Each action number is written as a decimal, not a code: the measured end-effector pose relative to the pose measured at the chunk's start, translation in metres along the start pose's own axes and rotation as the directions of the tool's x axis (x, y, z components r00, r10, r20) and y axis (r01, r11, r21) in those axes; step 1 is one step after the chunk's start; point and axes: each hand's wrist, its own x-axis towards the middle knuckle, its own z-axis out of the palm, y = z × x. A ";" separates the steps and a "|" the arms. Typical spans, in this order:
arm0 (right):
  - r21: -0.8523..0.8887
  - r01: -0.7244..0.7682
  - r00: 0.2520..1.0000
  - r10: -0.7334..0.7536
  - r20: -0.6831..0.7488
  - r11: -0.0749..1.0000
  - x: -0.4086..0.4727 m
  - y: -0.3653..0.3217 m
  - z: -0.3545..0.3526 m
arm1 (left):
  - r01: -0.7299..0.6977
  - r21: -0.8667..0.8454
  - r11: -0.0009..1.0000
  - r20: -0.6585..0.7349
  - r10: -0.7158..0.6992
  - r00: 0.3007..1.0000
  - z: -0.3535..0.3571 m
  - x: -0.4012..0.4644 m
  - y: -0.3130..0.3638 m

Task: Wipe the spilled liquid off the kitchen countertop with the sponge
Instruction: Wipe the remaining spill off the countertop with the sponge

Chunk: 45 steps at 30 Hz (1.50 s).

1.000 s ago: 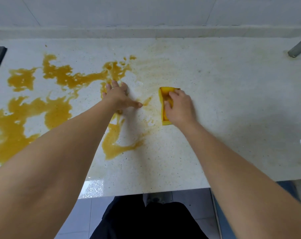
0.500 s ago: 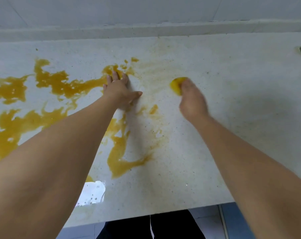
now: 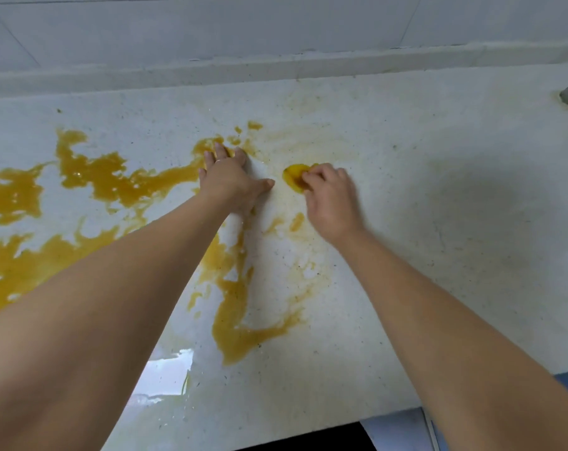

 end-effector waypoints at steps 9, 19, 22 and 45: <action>0.105 -0.030 0.994 0.042 -0.106 0.994 0.051 0.011 0.009 | -0.012 -0.009 1.000 -0.004 0.012 1.000 -0.023 0.042 0.010; 0.188 -0.171 0.980 0.187 -0.072 0.967 0.115 0.050 0.004 | 0.002 0.010 1.000 -0.013 -0.002 1.000 -0.019 0.060 0.007; 0.292 -0.464 0.868 0.495 -0.038 0.836 0.138 0.055 -0.004 | 0.012 0.001 1.000 -0.012 -0.012 1.000 -0.017 0.062 0.005; 0.135 0.015 0.994 -0.029 0.105 0.991 0.158 -0.007 0.014 | 0.053 -0.053 0.997 -0.009 -0.053 0.999 -0.018 0.058 0.011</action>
